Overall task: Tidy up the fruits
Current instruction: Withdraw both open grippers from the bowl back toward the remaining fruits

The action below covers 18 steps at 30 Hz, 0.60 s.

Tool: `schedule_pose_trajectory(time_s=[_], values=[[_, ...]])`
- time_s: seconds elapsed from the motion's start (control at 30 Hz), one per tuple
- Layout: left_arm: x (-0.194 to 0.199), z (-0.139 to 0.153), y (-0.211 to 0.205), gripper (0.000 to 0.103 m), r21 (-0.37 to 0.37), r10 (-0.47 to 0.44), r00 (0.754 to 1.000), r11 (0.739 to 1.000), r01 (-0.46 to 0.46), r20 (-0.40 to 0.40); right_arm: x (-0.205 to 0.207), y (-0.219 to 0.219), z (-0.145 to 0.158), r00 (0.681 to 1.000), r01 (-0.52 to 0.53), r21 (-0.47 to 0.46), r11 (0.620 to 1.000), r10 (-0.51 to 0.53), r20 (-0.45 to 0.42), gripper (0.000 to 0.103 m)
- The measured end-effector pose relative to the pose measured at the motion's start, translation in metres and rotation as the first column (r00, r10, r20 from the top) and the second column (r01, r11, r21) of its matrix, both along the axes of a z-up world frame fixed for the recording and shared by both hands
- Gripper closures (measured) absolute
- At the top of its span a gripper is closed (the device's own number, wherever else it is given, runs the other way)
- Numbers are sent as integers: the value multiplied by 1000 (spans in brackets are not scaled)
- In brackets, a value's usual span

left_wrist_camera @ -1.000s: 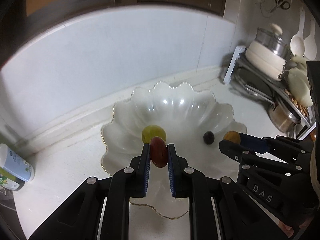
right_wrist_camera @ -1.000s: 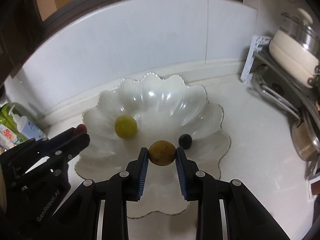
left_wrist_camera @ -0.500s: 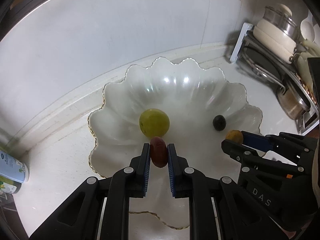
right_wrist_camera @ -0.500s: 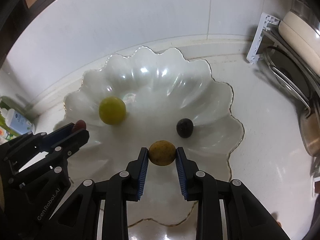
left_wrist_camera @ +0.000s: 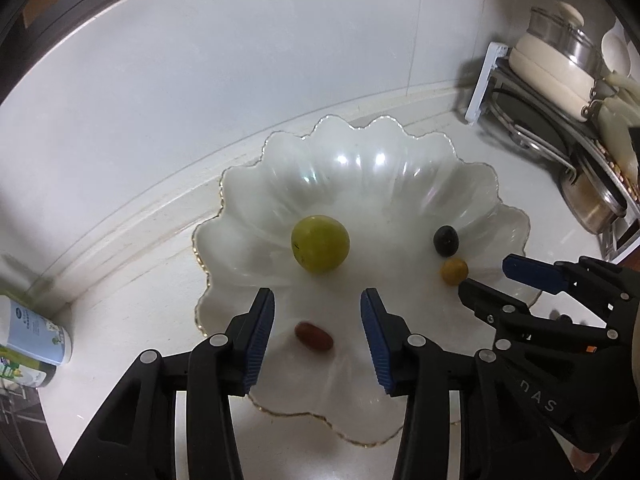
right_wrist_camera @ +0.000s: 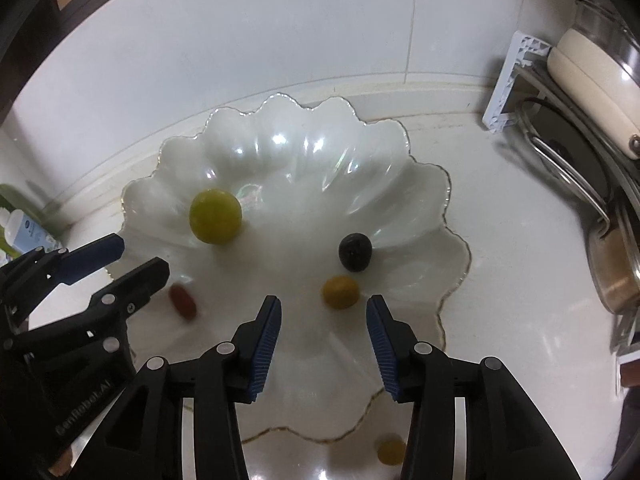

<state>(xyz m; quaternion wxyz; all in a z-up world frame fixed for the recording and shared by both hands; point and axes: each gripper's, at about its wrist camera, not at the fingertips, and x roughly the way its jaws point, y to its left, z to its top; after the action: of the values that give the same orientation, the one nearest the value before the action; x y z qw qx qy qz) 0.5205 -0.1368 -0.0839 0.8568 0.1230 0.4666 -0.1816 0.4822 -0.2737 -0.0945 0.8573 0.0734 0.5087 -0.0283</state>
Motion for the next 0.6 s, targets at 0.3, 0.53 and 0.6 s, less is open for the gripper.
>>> schedule_pose_trajectory(time_s=[0.3,0.53,0.6], values=[[-24,24,4,52,3,24,997,1000,-24,78,-32,-6,31,993,48,-41,998,-43,112,57],[-49,49,5,48,-33,-2,991,999,7,131,-62,-8,63,976,72,-72,995,-55,212,57],[-56,56,4,47,-45,-8,989,999,15,149,-70,-10,70,970,82,-66,994,-65,233,57]])
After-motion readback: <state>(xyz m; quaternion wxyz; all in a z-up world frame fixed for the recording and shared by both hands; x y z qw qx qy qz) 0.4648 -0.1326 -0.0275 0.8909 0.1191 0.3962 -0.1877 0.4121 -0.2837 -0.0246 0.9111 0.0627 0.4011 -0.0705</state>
